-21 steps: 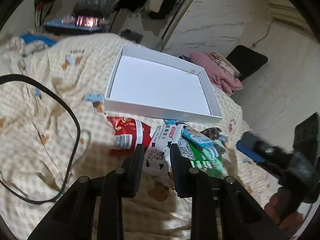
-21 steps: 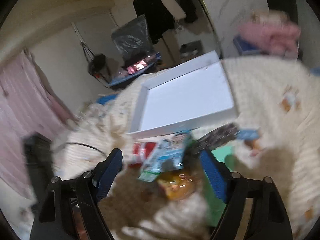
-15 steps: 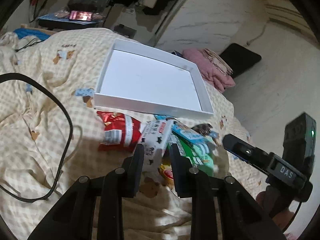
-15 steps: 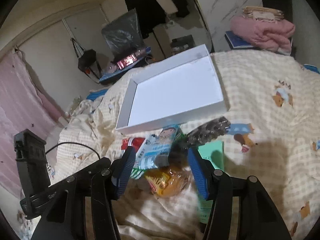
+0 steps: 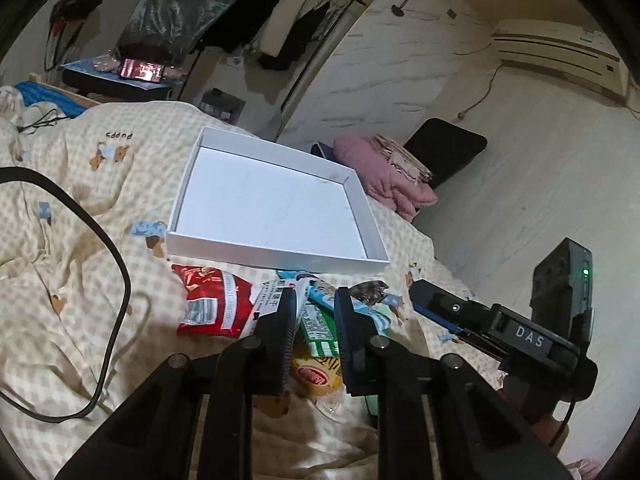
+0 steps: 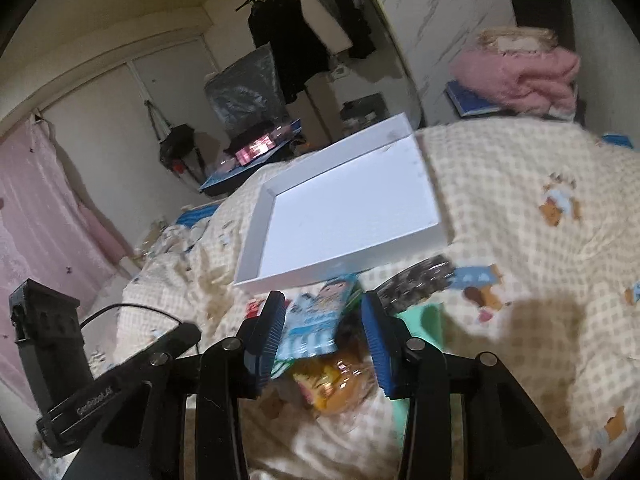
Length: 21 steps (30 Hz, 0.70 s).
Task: Organize objects
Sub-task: 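Move both grippers toward the pile of snacks in front of the white box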
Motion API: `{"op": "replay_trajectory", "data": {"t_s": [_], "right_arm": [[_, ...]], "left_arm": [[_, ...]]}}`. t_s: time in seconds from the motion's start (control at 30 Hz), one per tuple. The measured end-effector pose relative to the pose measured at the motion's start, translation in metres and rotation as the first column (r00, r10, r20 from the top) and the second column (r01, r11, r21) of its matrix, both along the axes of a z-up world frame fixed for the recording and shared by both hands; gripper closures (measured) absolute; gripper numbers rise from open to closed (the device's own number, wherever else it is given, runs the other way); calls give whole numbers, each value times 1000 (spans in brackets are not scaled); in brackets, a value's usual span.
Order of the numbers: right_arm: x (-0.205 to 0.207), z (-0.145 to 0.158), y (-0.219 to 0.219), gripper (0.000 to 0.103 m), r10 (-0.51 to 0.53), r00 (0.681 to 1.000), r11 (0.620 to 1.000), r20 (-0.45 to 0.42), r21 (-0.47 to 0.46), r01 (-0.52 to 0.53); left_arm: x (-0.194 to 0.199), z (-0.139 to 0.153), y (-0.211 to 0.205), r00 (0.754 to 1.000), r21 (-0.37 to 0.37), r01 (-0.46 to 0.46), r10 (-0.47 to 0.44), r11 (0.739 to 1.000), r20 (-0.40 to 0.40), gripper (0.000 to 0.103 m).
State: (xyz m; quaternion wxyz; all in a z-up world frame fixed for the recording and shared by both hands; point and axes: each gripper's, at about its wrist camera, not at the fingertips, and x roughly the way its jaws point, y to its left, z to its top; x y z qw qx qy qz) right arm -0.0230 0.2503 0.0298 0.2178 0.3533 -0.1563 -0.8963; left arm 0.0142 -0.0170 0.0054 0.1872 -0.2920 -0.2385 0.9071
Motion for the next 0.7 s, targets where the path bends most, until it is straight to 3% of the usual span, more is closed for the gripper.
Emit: {"op": "replay_trajectory", "data": {"t_s": [0.2,0.4,0.53,0.7], "right_arm": [[4,6,-2,67,-2,1000,999,-18,33,2],[6,6,-7,67,6,999,998,-34,69,-4],[6,5,-8,67,8,999,998,-34,67,-6],[7,7,-6,67,20,999,998,-47,52,-17]], "left_arm": [[1,3,3,1000,-49,-27,27,998,-10,82],[-3,-2,2,999,-53,-11,14,999,43,82],[-5,-6,3,997,-15,34,-33,999,73,82],[0,-2,3,999,-20,28,-27,999,40,82]]}}
